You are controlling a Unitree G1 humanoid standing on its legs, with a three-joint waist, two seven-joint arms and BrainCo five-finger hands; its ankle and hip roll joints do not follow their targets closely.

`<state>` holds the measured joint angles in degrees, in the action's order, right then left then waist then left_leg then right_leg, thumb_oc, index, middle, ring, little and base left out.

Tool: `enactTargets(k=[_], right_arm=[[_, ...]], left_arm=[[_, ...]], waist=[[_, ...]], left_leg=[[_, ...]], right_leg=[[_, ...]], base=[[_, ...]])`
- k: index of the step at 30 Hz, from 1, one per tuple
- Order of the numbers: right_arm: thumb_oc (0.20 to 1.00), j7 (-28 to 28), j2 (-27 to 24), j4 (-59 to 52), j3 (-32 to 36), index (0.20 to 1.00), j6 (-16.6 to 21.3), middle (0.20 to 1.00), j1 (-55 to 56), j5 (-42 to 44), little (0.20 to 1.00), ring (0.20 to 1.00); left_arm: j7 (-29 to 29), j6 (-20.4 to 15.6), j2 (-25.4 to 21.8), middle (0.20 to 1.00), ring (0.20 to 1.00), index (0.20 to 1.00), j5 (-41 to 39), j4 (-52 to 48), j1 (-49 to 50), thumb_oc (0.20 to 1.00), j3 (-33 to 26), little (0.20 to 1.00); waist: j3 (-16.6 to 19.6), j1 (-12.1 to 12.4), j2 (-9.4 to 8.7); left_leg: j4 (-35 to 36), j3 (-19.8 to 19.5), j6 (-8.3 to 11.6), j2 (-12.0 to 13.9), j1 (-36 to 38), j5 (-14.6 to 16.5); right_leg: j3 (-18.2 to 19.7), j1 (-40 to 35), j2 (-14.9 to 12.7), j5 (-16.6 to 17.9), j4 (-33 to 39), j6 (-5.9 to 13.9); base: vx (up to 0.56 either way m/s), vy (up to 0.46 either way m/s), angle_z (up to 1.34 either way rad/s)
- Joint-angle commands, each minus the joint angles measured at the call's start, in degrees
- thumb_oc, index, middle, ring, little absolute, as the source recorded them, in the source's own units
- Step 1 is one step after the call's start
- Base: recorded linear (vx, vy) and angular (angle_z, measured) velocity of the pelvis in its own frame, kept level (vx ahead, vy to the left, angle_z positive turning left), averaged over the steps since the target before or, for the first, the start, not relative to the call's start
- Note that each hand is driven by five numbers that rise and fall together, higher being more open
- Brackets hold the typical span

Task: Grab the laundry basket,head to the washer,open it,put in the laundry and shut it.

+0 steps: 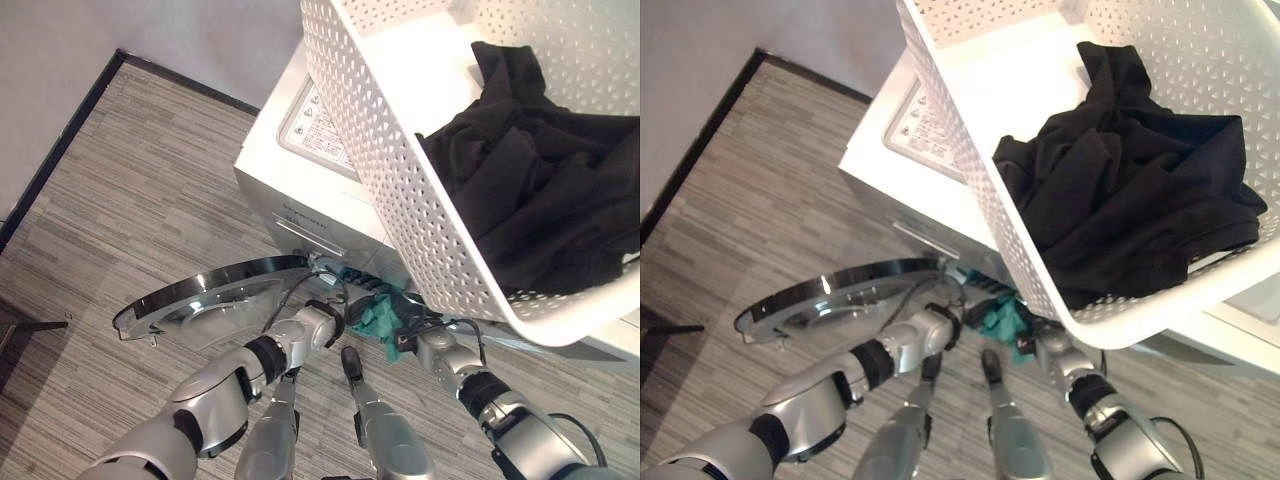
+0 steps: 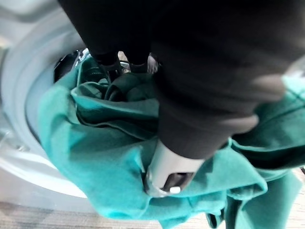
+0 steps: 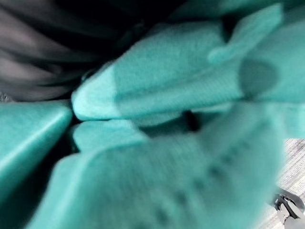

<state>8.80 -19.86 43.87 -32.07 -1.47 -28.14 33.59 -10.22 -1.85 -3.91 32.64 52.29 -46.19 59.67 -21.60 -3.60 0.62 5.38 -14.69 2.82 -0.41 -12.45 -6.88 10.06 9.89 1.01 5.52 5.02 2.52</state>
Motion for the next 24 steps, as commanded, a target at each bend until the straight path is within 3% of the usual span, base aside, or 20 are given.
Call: enactTargets(k=[1, 4, 5, 6, 13, 18, 19, 20, 21, 24], right_arm=[[0.2, -0.59, 3.95, -8.37, 3.52, 0.2, 6.52, 0.2, -9.54, 0.56, 0.2, 0.2], [0.2, 0.33, 4.72, -8.7, 3.87, 0.2, 6.58, 0.2, -9.8, 0.78, 0.2, 0.2], [0.2, 0.77, 5.1, -8.53, 4.12, 0.2, 6.76, 0.2, -9.81, 1.28, 0.2, 0.2], [0.2, 1.15, 5.31, -8.78, 4.22, 0.2, 6.9, 0.2, -9.76, 1.65, 0.2, 0.2], [0.2, 1.88, 5.46, -8.04, 4.02, 0.2, 5.8, 0.2, -8.88, 1.21, 0.2, 0.2], [0.2, 2.67, 4.5, -9.63, 5.0, 0.2, 6.36, 0.2, -5.73, -1.13, 0.2, 0.2], [0.351, 2.93, 4.28, -9.84, 4.92, 0.351, 6.36, 0.351, -5.21, -2.36, 0.351, 0.351], [0.95, 3.3, 4.17, -10.06, 4.85, 0.95, 6.29, 0.95, -4.65, -3.68, 0.95, 0.95], [1.0, 3.53, 3.83, -10.29, 4.84, 1.0, 6.09, 1.0, -3.76, -5.28, 1.0, 1.0], [1.0, 3.6, 3.55, -10.19, 4.61, 1.0, 5.63, 1.0, -1.49, -8.33, 1.0, 1.0]], left_arm=[[1.92, 1.89, 8.21, 1.0, 1.0, 1.0, 1.47, 10.41, 2.89, 1.0, 4.86, 1.0], [-0.47, 2.8, 9.77, 1.0, 1.0, 1.0, -2.71, 11.85, 3.43, 1.0, 2.12, 1.0], [-1.96, 3.05, 10.31, 0.533, 0.533, 0.533, -4.82, 12.15, 3.39, 0.533, 0.79, 0.533], [-2.77, 3.15, 10.62, 0.2, 0.2, 0.2, -6.16, 12.0, 3.41, 0.2, 0.13, 0.2], [-3.93, 3.45, 11.04, 0.2, 0.2, 0.2, -13.36, 12.08, 5.14, 0.2, -2.2, 0.2], [-5.65, 2.37, 7.32, 0.2, 0.2, 0.2, -16.28, 7.52, 5.87, 0.2, -4.65, 0.2], [-6.22, 2.13, 6.71, 0.2, 0.2, 0.2, -16.47, 6.87, 5.96, 0.2, -5.09, 0.2], [-6.72, 1.95, 5.86, 0.2, 0.2, 0.2, -16.36, 5.75, 6.08, 0.2, -5.48, 0.2], [-7.08, 1.75, 5.08, 0.2, 0.2, 0.2, -16.43, 4.94, 6.44, 0.2, -5.89, 0.2], [-7.69, 1.3, 3.26, 0.2, 0.2, 0.2, -16.66, 3.54, 7.46, 0.2, -6.83, 0.2]], waist=[[1.8, -0.35, -1.73], [1.63, -0.21, -1.91], [1.49, -0.18, -1.94], [1.38, -0.23, -1.95], [1.16, -0.05, -2.13], [1.04, 0.17, -1.99], [0.97, 0.29, -1.98], [1.0, 0.37, -2.02], [1.03, 0.41, -2.03], [1.44, 0.5, -2.35]], left_leg=[[-0.38, -0.72, -0.11, 2.82, 2.14, 6.4], [-0.38, -0.64, 0.02, 2.79, 1.86, 6.23], [-0.38, -0.68, 0.08, 2.75, 1.64, 6.06], [-0.38, -0.68, 0.12, 2.7, 1.48, 5.95], [-0.38, -0.59, 0.28, 2.58, 1.0, 5.67], [-0.38, -0.62, 0.28, 2.63, 1.02, 5.64], [-0.38, -0.63, 0.27, 2.62, 1.01, 5.66], [-0.38, -0.66, 0.27, 2.64, 1.08, 5.76], [-0.38, -0.66, 0.2, 2.7, 1.19, 5.84], [-0.38, -0.74, -0.02, 2.89, 1.63, 6.22]], right_leg=[[2.3, 1.17, -5.93, -3.04, -0.44, 4.61], [2.13, 1.48, -5.84, -2.91, -0.44, 4.58], [2.05, 1.61, -5.83, -2.82, -0.45, 4.6], [1.96, 1.7, -5.83, -2.77, -0.43, 4.63], [1.79, 2.01, -5.65, -2.56, -0.35, 4.61], [1.54, 1.84, -5.73, -2.73, -0.33, 4.66], [1.55, 1.77, -5.72, -2.79, -0.33, 4.67], [1.55, 1.7, -5.71, -2.84, -0.33, 4.67], [1.57, 1.63, -5.69, -2.92, -0.34, 4.67], [2.17, 1.38, -5.55, -2.98, -0.35, 4.69]], base=[[-0.01, -0.025, -0.04], [-0.01, -0.016, -0.07], [-0.02, -0.019, -0.05], [-0.02, -0.019, -0.03], [0.0, 0.0, 0.0], [0.0, 0.0, 0.0], [0.0, 0.0, 0.0], [0.0, 0.0, 0.0], [0.0, 0.0, 0.0], [0.0, 0.0, 0.0]])
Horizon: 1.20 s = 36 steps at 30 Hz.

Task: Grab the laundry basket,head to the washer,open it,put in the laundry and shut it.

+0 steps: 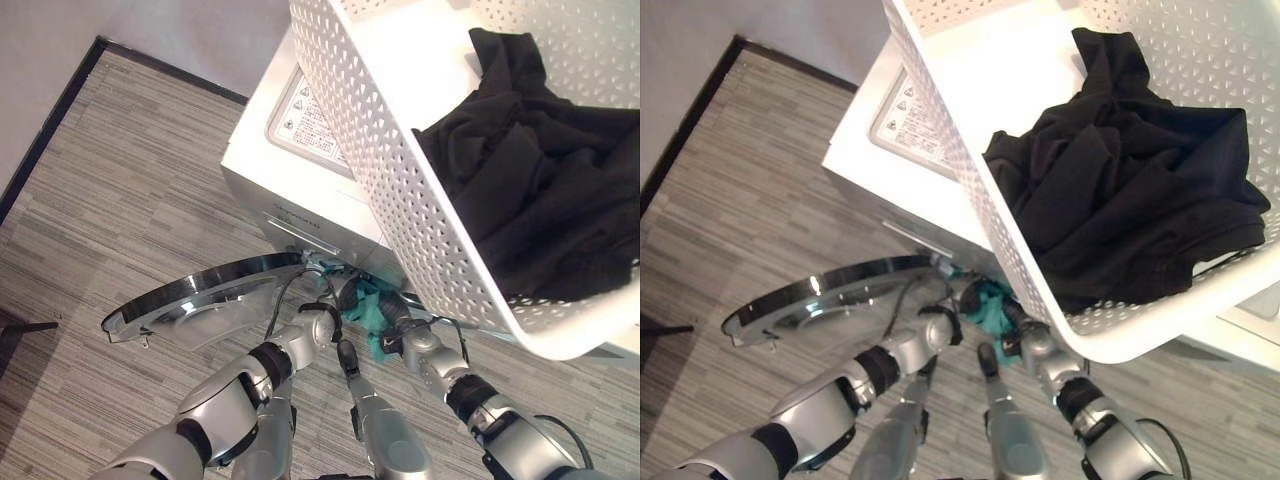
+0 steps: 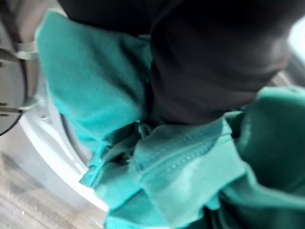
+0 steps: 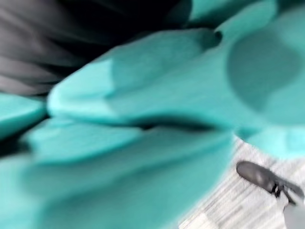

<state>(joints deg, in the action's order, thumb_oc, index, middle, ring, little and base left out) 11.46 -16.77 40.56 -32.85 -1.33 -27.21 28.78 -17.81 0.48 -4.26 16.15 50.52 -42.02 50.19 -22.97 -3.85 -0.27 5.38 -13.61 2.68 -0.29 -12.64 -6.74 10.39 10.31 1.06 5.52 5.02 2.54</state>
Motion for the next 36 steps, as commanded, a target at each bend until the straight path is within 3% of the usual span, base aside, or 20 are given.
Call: enactTargets(k=[1, 7, 13, 15, 17, 18, 19, 21, 22, 25, 30, 33, 35, 36], right_arm=[[1.0, 1.09, 0.12, -6.97, 5.32, 1.0, 5.15, 1.0, -1.32, -5.04, 1.0, 1.0], [1.0, 0.63, -1.62, -9.53, 8.65, 1.0, 5.59, 1.0, 11.64, -10.06, 1.0, 1.0], [1.0, 0.09, -1.76, -8.74, 12.1, 1.0, 6.31, 1.0, 20.55, -11.27, 1.0, 1.0], [1.0, 0.87, -1.92, -5.45, 11.49, 1.0, 5.91, 1.0, 21.56, -15.72, 1.0, 1.0], [1.0, 2.84, -2.65, 0.11, 8.66, 1.0, 4.52, 1.0, 21.77, -25.69, 1.0, 1.0], [1.0, 3.85, -1.69, 8.73, 6.45, 1.0, 2.19, 1.0, 20.91, -32.22, 1.0, 1.0], [1.0, 3.97, -1.5, 9.09, 6.37, 1.0, 2.37, 1.0, 20.73, -32.29, 1.0, 1.0], [1.0, 4.47, -0.82, 13.26, 5.66, 1.0, 1.24, 1.0, 20.51, -34.7, 1.0, 1.0], [1.0, 5.03, 0.9, 22.21, 4.92, 1.0, -0.4, 1.0, 21.1, -38.27, 1.0, 1.0], [1.0, 4.14, 3.54, 33.26, 8.65, 1.0, -2.84, 1.0, 23.78, -36.71, 1.0, 1.0], [1.0, 3.58, 4.61, 39.21, 9.98, 1.0, -4.58, 1.0, 23.45, -35.99, 1.0, 1.0], [1.0, 3.52, 4.17, 39.92, 7.71, 1.0, -5.48, 1.0, 20.53, -37.53, 1.0, 1.0], [1.0, 4.17, 3.25, 39.52, 4.76, 1.0, -5.69, 1.0, 14.15, -37.95, 1.0, 1.0], [1.0, 4.16, 3.23, 39.59, 4.77, 1.0, -5.68, 1.0, 13.96, -37.94, 1.0, 1.0]], left_arm=[[-0.42, -1.21, 2.96, 0.2, 0.2, 0.2, -0.16, 4.91, 3.66, 0.2, 2.15, 0.2], [-2.46, -2.34, -2.16, 0.2, 0.2, 0.2, -1.1, 2.02, 7.01, 0.2, -2.34, 0.2], [-3.69, -2.95, -4.26, 0.2, 0.2, 0.2, -3.89, 1.37, 10.77, 0.2, -6.56, 0.2], [-3.8, -3.54, -4.88, 0.2, 0.2, 0.2, -5.31, 2.13, 12.48, 0.2, -8.4, 0.2], [-4.4, -4.3, -5.94, 0.2, 0.2, 0.2, -5.47, 1.98, 14.26, 0.2, -9.91, 0.2], [-4.24, -4.46, -5.85, 0.2, 0.2, 0.2, -5.23, 2.79, 15.03, 0.2, -9.95, 0.2], [-4.26, -4.5, -5.9, 0.2, 0.2, 0.2, -5.22, 2.83, 15.03, 0.2, -9.98, 0.2], [-3.83, -4.64, -5.63, 0.2, 0.2, 0.2, -5.39, 3.44, 15.42, 0.2, -9.95, 0.2], [-3.14, -4.97, -4.78, 0.2, 0.2, 0.2, -5.67, 4.2, 15.51, 0.2, -9.66, 0.2], [-0.66, -5.22, -2.78, 0.2, 0.2, 0.2, -7.83, 4.73, 15.3, 0.2, -9.22, 0.2], [3.02, -5.64, -0.07, 0.2, 0.2, 0.2, -14.08, 5.14, 15.28, 0.2, -9.07, 0.2], [4.49, -5.75, 1.79, 0.2, 0.2, 0.2, -19.0, 5.43, 13.27, 0.2, -8.55, 0.2], [3.91, -5.85, 4.13, 0.2, 0.2, 0.2, -22.41, 6.95, 8.0, 0.2, -7.4, 0.2], [3.92, -5.88, 4.16, 0.2, 0.2, 0.2, -22.43, 7.05, 7.79, 0.2, -7.49, 0.2]], waist=[[3.05, 0.75, -1.62], [4.71, -0.45, -2.5], [6.28, -1.99, -3.02], [6.98, -2.32, -3.35], [7.73, -2.26, -3.53], [8.58, -2.15, -3.32], [8.45, -1.94, -3.4], [8.87, -1.87, -3.21], [9.74, -1.96, -2.73], [11.92, -3.04, -1.54], [12.58, -3.14, -0.75], [11.21, -3.26, -0.64], [7.21, -3.52, -1.05], [7.17, -3.62, -1.01]], left_leg=[[-0.38, -1.68, 0.05, 2.87, 2.06, 6.26], [-0.38, -0.74, -0.25, 3.78, 4.14, 7.54], [-0.38, 1.5, -0.62, 4.4, 6.47, 8.93], [-0.42, 3.38, -0.81, 4.59, 7.57, 9.51], [-0.56, 5.79, -1.09, 4.77, 8.77, 10.23], [-0.72, 7.88, -1.15, 4.92, 10.19, 10.74], [-0.68, 8.14, -1.15, 4.97, 10.43, 10.83], [-0.79, 8.95, -1.01, 5.05, 11.04, 10.87], [-0.87, 9.21, -0.76, 5.09, 12.06, 11.02], [-0.9, 9.22, -0.29, 5.34, 14.19, 11.75], [-1.75, 9.75, -0.22, 5.8, 15.64, 13.03], [-3.81, 9.54, -0.36, 6.1, 15.01, 14.0], [-8.42, 8.58, -0.33, 5.96, 11.14, 15.16], [-8.79, 8.48, -0.33, 5.92, 10.78, 15.3]], right_leg=[[2.06, 0.81, -5.59, -3.08, -0.37, 4.69], [3.46, -0.04, -5.73, -3.71, -0.76, 5.11], [6.26, -0.34, -5.56, -3.35, -1.09, 5.77], [7.97, -0.05, -5.24, -2.72, -1.09, 6.25], [9.15, 0.16, -4.93, -2.2, -1.05, 6.75], [9.38, -0.01, -4.82, -2.0, -1.15, 7.14], [9.61, -0.11, -4.75, -1.99, -1.14, 7.14], [9.19, -0.38, -4.84, -2.08, -1.34, 7.18], [7.82, -1.53, -5.33, -2.48, -1.5, 7.26], [6.04, -3.87, -6.04, -3.28, -1.75, 7.45], [6.22, -4.83, -5.96, -3.9, -2.4, 7.49], [6.91, -4.01, -5.83, -4.26, -3.62, 7.28], [7.65, -0.75, -5.39, -4.85, -6.31, 6.75], [7.6, -0.52, -5.38, -4.91, -6.49, 6.77]], base=[[-0.02, 0.038, -0.02], [-0.02, 0.049, -0.06], [-0.01, 0.08, -0.24], [0.0, 0.098, -0.48], [0.04, 0.077, -0.71], [0.05, 0.074, -0.64], [0.06, 0.067, -0.49], [0.05, 0.02, -0.36], [0.08, 0.019, -0.22], [0.09, 0.024, 0.04], [0.05, 0.016, 0.08], [-0.04, -0.002, -0.01], [-0.22, -0.013, -0.1], [-0.25, -0.034, -0.16]])
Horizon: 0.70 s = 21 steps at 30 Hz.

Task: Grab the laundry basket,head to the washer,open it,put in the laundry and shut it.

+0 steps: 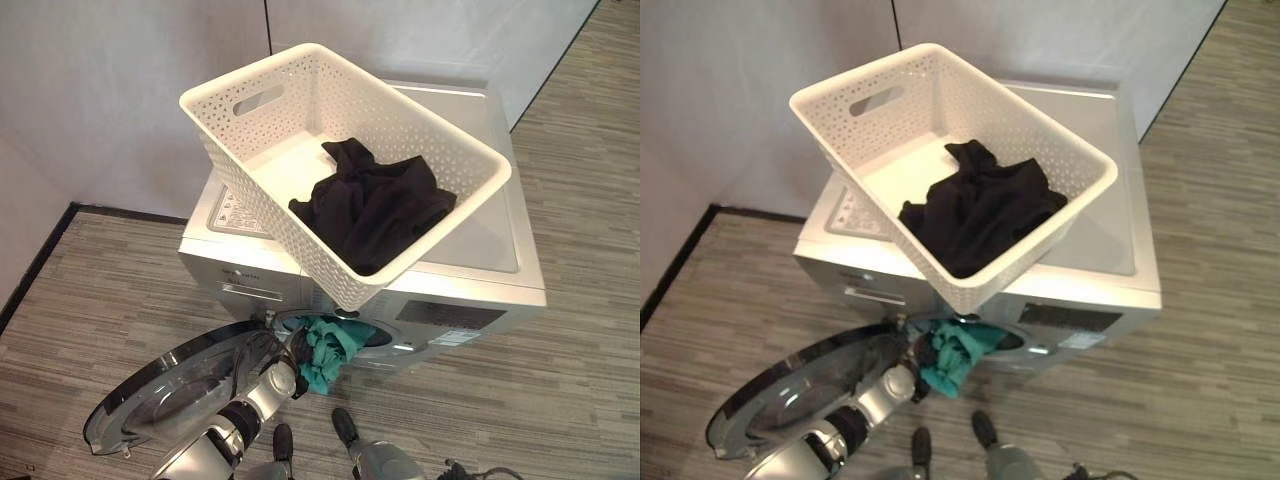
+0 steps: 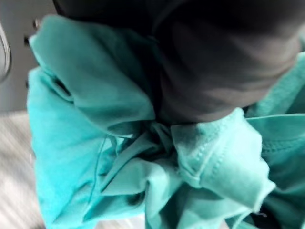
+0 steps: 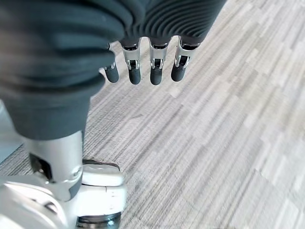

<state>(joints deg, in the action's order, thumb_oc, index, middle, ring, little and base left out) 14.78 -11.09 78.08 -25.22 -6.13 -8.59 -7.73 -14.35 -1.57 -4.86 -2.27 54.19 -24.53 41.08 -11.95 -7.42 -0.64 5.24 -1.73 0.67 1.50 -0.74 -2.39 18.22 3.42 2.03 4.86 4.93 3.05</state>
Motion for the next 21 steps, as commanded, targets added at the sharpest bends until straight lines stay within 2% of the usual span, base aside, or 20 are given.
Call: enactTargets(k=[1, 3, 4, 6, 7, 9, 14, 18, 20, 21], right_arm=[[1.0, 1.32, -2.55, 1.76, -3.79, 1.0, -0.86, 1.0, -7.02, -1.11, 1.0, 1.0], [1.0, 2.29, -1.97, 1.62, -6.38, 1.0, -1.02, 1.0, -12.96, -0.22, 1.0, 1.0], [1.0, 2.38, -1.64, 1.84, -7.34, 1.0, -1.07, 1.0, -14.96, 0.01, 1.0, 1.0], [1.0, 3.13, -0.74, 2.78, -9.39, 1.0, -1.23, 1.0, -22.04, 1.36, 1.0, 1.0], [1.0, 3.13, -0.75, 2.79, -9.4, 1.0, -1.23, 1.0, -22.05, 1.36, 1.0, 1.0], [1.0, 3.8, -1.16, 2.73, -10.42, 1.0, -0.9, 1.0, -26.9, 2.57, 1.0, 1.0], [1.0, 4.17, -0.83, 2.67, -11.76, 1.0, -0.46, 1.0, -28.83, 3.01, 1.0, 1.0], [1.0, 3.84, 0.13, 3.15, -13.95, 1.0, -0.24, 1.0, -28.18, 2.63, 1.0, 1.0], [1.0, 4.12, 0.57, 2.21, -14.92, 1.0, 0.56, 1.0, -27.45, 3.51, 1.0, 1.0], [1.0, 4.12, 0.57, 2.22, -14.92, 1.0, 0.56, 1.0, -27.46, 3.51, 1.0, 1.0]], left_arm=[[0.13, -3.86, 5.64, 0.2, 0.2, 0.2, -5.28, 3.77, -12.08, 0.2, 1.59, 0.2], [-0.48, -4.06, 7.54, 0.2, 0.2, 0.2, -8.83, 4.77, -17.46, 0.2, 1.16, 0.2], [-0.79, -4.07, 8.26, 0.2, 0.2, 0.2, -10.33, 5.7, -19.7, 0.2, 0.57, 0.2], [-0.83, -3.86, 8.89, 0.2, 0.2, 0.2, -14.36, 8.89, -27.79, 0.2, -1.73, 0.2], [-0.83, -3.87, 8.89, 0.2, 0.2, 0.2, -14.36, 8.9, -27.8, 0.2, -1.75, 0.2], [-0.98, -3.51, 6.24, 0.2, 0.2, 0.2, -15.74, 11.36, -35.92, 0.2, -4.64, 0.2], [-0.73, -2.92, 2.97, 0.2, 0.2, 0.2, -16.94, 15.07, -43.65, 0.2, -7.41, 0.2], [-0.84, -2.51, 0.41, 0.2, 0.2, 0.2, -14.79, 16.26, -48.36, 0.2, -7.05, 0.2], [-1.47, -1.94, -1.53, 0.2, 0.2, 0.2, -13.38, 18.09, -51.85, 0.2, -6.92, 0.2], [-1.46, -1.94, -1.53, 0.2, 0.2, 0.2, -13.38, 18.1, -51.85, 0.2, -6.92, 0.2]], waist=[[-5.3, -0.13, -1.01], [-8.28, 0.08, -1.81], [-8.63, 0.05, -1.98], [-8.47, 0.09, -2.11], [-8.43, 0.05, -2.08], [-8.02, 0.12, -2.28], [-8.08, -0.83, -3.06], [-7.6, -1.42, -4.51], [-8.53, -1.77, -5.66], [-8.52, -1.79, -5.64]], left_leg=[[-11.29, -3.93, 1.92, 3.89, -4.06, 11.26], [-16.86, -5.51, 2.45, 3.07, -11.25, 11.77], [-19.04, -6.5, 2.53, 2.53, -14.38, 12.05], [-24.37, -8.11, 2.73, 2.06, -23.46, 12.64], [-24.43, -8.14, 2.73, 2.05, -23.56, 12.65], [-28.22, -9.05, 2.45, 1.33, -30.03, 12.94], [-31.82, -10.36, 2.74, 0.73, -35.37, 13.33], [-33.12, -12.08, 3.02, 0.42, -38.79, 13.54], [-34.5, -12.47, 3.31, 0.03, -41.07, 13.41], [-34.51, -12.48, 3.31, 0.02, -41.1, 13.41]], right_leg=[[-0.39, 8.15, -6.19, -4.32, -7.61, 6.07], [-1.13, 13.0, -5.84, -4.59, -10.45, 5.61], [-1.37, 15.43, -5.47, -4.62, -11.8, 5.45], [-1.71, 22.79, -4.14, -5.33, -15.71, 5.31], [-1.74, 22.86, -4.14, -5.33, -15.73, 5.31], [-2.33, 27.78, -3.66, -5.73, -17.99, 5.58], [-3.3, 32.4, -3.56, -6.73, -21.2, 5.02], [-3.64, 36.14, -2.97, -7.92, -24.23, 4.53], [-4.34, 37.94, -3.36, -8.32, -25.77, 4.21], [-4.35, 37.96, -3.36, -8.32, -25.78, 4.21]], base=[[-0.23, -0.055, -0.16], [-0.33, -0.118, -0.09], [-0.29, -0.122, 0.14], [-0.24, -0.081, 0.42], [-0.16, -0.037, 0.35], [-0.15, -0.045, 0.04], [-0.07, -0.038, 0.11], [-0.04, -0.048, 0.13], [-0.04, -0.067, 0.2], [-0.04, -0.066, 0.17]])
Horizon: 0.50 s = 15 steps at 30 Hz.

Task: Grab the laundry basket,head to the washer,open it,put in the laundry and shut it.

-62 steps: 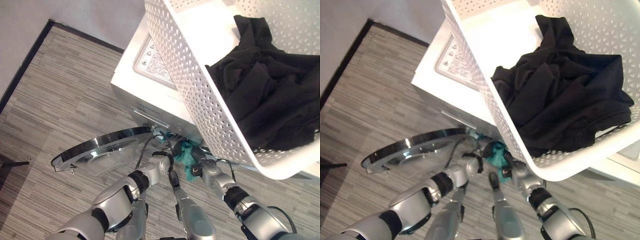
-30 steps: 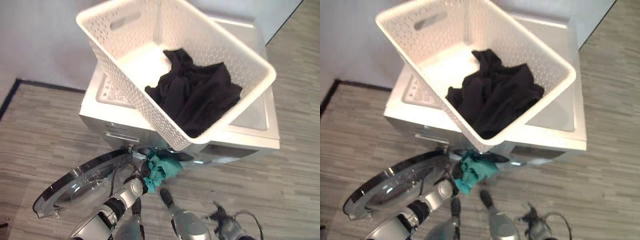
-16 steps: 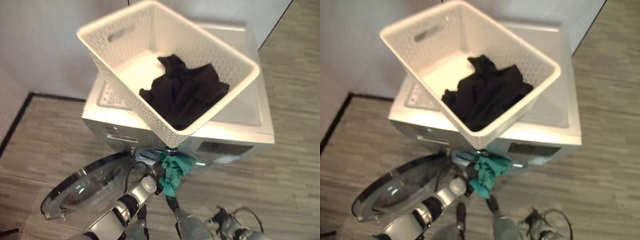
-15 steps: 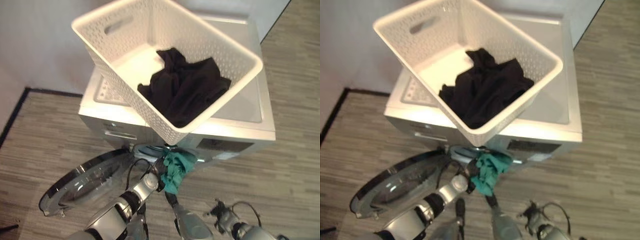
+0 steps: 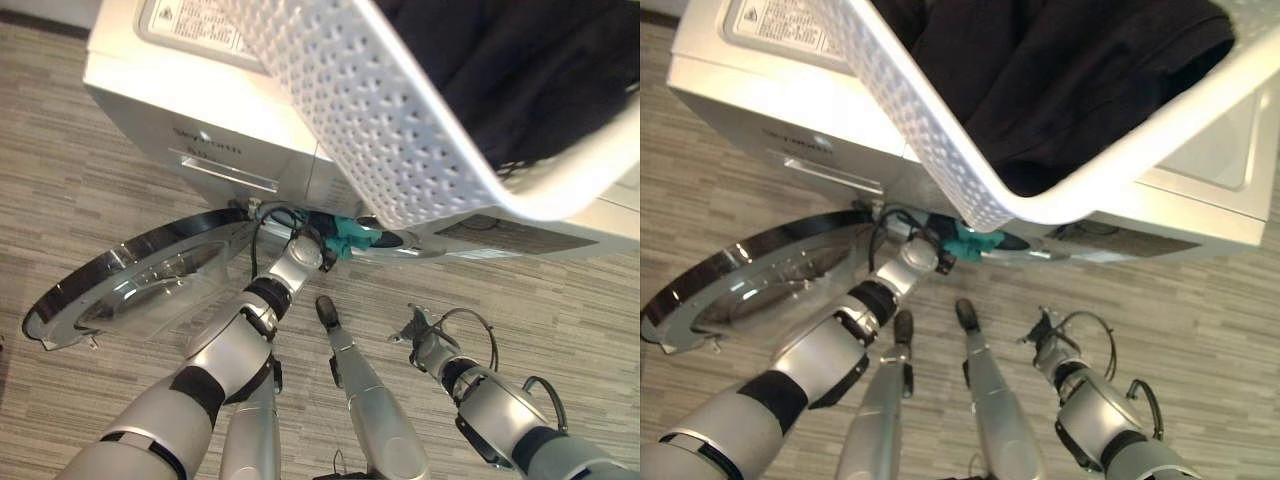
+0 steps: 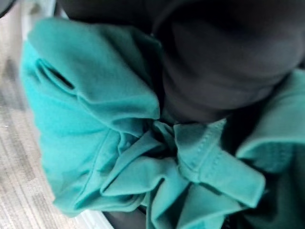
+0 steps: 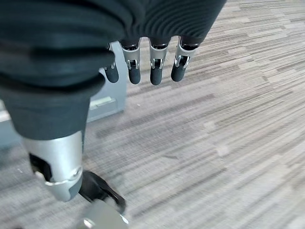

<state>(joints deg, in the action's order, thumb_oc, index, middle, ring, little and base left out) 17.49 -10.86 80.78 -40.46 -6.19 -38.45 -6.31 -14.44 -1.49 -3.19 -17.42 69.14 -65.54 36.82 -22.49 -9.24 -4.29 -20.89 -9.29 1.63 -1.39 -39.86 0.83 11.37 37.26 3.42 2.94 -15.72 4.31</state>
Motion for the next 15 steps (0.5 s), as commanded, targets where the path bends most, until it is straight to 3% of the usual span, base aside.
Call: enactTargets(k=[1, 5, 9, 15], right_arm=[[1.0, 1.57, 0.54, -0.94, 0.08, 1.0, 0.86, 1.0, 2.56, 2.42, 1.0, 1.0], [1.0, 2.53, 1.19, -2.79, -0.05, 1.0, 1.71, 1.0, 2.66, 4.78, 1.0, 1.0], [1.0, 4.28, 2.5, -5.93, 0.67, 1.0, 2.84, 1.0, 1.6, 8.21, 1.0, 1.0], [1.0, 6.82, 1.96, -15.42, 1.13, 1.0, 4.82, 1.0, 1.99, 10.27, 1.0, 1.0]], left_arm=[[-1.3, -1.91, -3.92, 0.2, 0.2, 0.2, 1.6, 3.7, -11.84, 0.2, -2.83, 0.2], [-1.98, -1.99, -5.02, 0.2, 0.2, 0.2, -0.34, 5.17, -15.42, 0.2, -4.21, 0.2], [-3.19, -2.72, -5.86, 0.2, 0.2, 0.2, -8.21, 5.73, -17.3, 0.2, -8.94, 0.2], [-7.3, -5.68, -7.23, 0.2, 0.2, 0.2, -15.75, 3.19, -17.48, 0.2, -13.78, 0.2]], waist=[[1.63, -0.16, -2.27], [0.55, -1.37, -3.31], [0.12, -2.38, -3.92], [-0.57, -4.66, -5.23]], left_leg=[[-9.06, -4.84, 2.62, 2.73, -3.25, 10.13], [-10.32, -4.76, 3.65, 2.39, -8.05, 9.62], [-11.9, -3.79, 4.01, 2.53, -11.84, 10.12], [-15.16, -1.23, 5.3, 5.94, -15.97, 10.82]], right_leg=[[2.2, 5.05, -4.97, -6.55, -5.62, 2.89], [1.78, 9.43, -5.22, -6.53, -7.47, 2.68], [1.48, 13.32, -4.88, -6.63, -8.94, 2.36], [0.46, 18.03, -4.26, -7.38, -11.69, 2.18]], base=[[-0.02, -0.027, 0.16], [-0.05, -0.062, 0.14], [-0.01, -0.019, 0.08], [0.02, -0.046, -0.01]])
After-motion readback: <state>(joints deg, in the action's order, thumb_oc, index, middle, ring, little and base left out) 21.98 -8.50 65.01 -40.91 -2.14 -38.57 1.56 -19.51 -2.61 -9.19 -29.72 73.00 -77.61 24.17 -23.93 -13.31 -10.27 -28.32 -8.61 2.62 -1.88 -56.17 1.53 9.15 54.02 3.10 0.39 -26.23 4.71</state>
